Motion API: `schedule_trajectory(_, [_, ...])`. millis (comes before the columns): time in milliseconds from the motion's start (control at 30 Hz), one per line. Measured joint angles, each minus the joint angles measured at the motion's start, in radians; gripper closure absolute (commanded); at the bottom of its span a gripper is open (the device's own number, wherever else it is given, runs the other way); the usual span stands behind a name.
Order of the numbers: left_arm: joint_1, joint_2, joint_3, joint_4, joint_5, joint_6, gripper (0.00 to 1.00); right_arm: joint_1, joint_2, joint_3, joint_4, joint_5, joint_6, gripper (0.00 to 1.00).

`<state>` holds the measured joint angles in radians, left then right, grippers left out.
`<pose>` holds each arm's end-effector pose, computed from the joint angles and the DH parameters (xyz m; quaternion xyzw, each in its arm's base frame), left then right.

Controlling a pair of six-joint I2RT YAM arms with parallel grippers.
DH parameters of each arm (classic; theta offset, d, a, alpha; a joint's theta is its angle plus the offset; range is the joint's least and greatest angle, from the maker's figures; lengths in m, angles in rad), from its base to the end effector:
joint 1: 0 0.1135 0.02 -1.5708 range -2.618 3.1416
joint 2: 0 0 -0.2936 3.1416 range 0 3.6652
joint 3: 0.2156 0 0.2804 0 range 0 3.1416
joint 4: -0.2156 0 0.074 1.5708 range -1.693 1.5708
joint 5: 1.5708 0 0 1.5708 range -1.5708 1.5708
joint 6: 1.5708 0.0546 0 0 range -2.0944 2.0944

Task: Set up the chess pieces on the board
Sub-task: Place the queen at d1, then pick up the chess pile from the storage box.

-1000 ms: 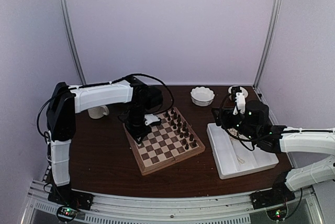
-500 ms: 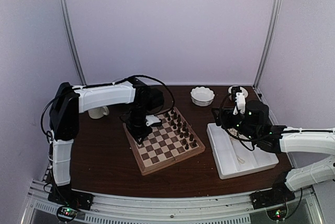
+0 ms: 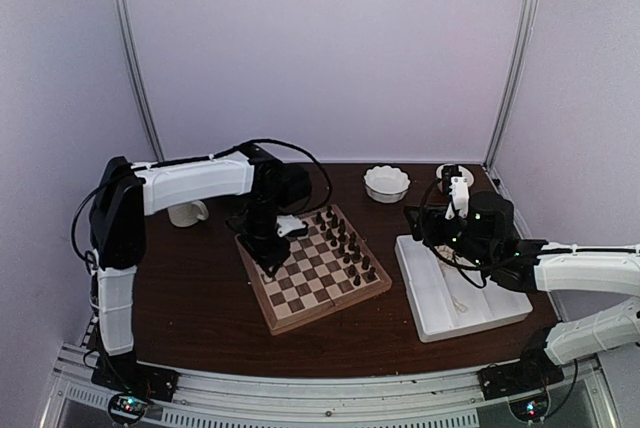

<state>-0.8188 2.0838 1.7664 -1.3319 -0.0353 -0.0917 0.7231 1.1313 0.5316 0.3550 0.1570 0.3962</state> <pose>0.2972 -0.3149 0.2126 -0.3559 -0.9335 -0.0331 0.0275 0.2150 0.1783 0.2431 -0.0802 0.7831 0.2734 0.5528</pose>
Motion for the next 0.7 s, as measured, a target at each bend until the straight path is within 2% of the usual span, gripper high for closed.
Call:
schedule_trajectory(67, [0.0, -0.038, -0.008, 0.013, -0.006, -0.011, 0.23, 0.0, 0.0, 0.0, 0.0, 0.0, 0.0, 0.34])
schedule_trajectory(167, [0.0, -0.166, -0.069, 0.077, -0.013, -0.042, 0.04, 0.0, 0.0, 0.0, -0.001, 0.0, 0.0, 0.34])
schedule_trajectory(367, [0.0, -0.53, -0.265, 0.295, -0.045, -0.103, 0.02, 0.0, -0.011, 0.001, -0.03, 0.002, -0.001, 0.35])
schedule_trajectory(600, [0.0, -0.912, -0.737, 0.715, -0.184, -0.161, 0.02, -0.001, -0.03, 0.054, -0.218, 0.032, -0.013, 0.52])
schedule_trajectory(700, [0.002, -0.995, -0.89, 0.85, -0.248, -0.197, 0.02, -0.016, -0.048, 0.073, -0.325, 0.06, -0.008, 0.57])
